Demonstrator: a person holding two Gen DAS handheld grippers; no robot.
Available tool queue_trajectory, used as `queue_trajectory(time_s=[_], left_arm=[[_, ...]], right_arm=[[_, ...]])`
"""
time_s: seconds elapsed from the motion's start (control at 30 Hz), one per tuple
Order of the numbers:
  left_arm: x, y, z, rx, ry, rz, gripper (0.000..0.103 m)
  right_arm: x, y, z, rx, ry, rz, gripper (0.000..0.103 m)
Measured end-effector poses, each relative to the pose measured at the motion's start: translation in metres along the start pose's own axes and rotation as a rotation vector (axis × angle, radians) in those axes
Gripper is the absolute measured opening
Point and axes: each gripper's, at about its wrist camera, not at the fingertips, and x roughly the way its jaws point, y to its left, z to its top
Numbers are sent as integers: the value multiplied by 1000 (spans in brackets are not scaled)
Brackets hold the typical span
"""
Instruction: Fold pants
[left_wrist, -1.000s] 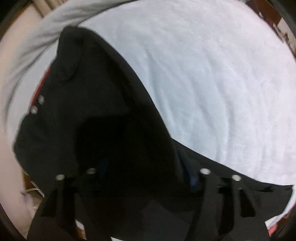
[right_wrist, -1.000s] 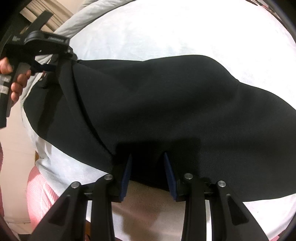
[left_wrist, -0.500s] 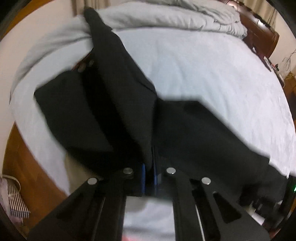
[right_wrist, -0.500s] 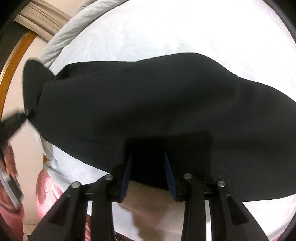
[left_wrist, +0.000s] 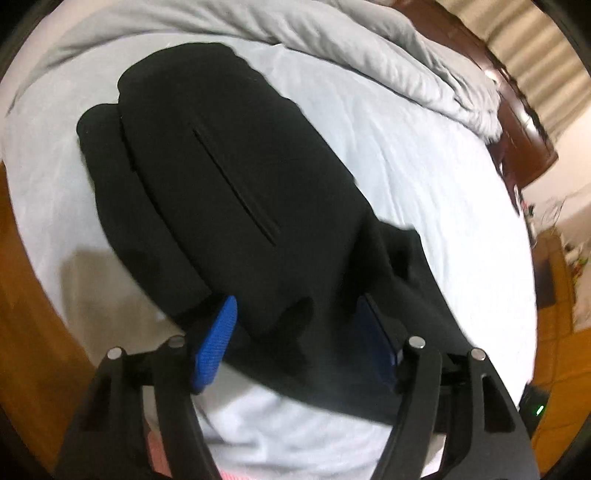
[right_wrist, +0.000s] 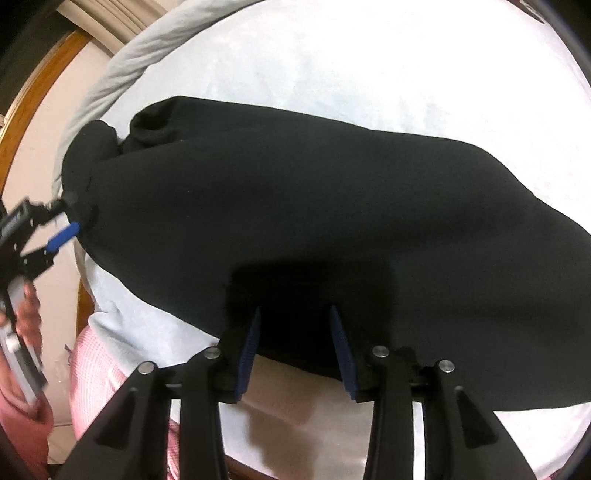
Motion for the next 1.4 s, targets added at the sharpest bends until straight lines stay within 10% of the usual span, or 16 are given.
queue_trajectory(time_s=[0.13,0.2,0.33,0.5,0.77,1.1,1.4], left_arm=[[16,28,20,-137,38,-67,39],[19,33,21,-124,35,-55,3],[14,37,13,-113,6,-52,1],[-25,23,-17,21,-127,41,1],[-17,38,-36,66,-59,115,3],[-62,4,-28,153,-185,87,47],[-3,1,13,168,-107,184,61]], right_arm=[[-1,2,-1,0,4,-2,40],[0,4,-1,0,7,-10,41],[1,8,-1,-4,9,-24,43],[4,11,4,7,19,-16,43],[5,20,7,-19,26,-62,44],[-30,71,39,-128,-85,-13,49],[15,131,65,-196,-37,-66,49]])
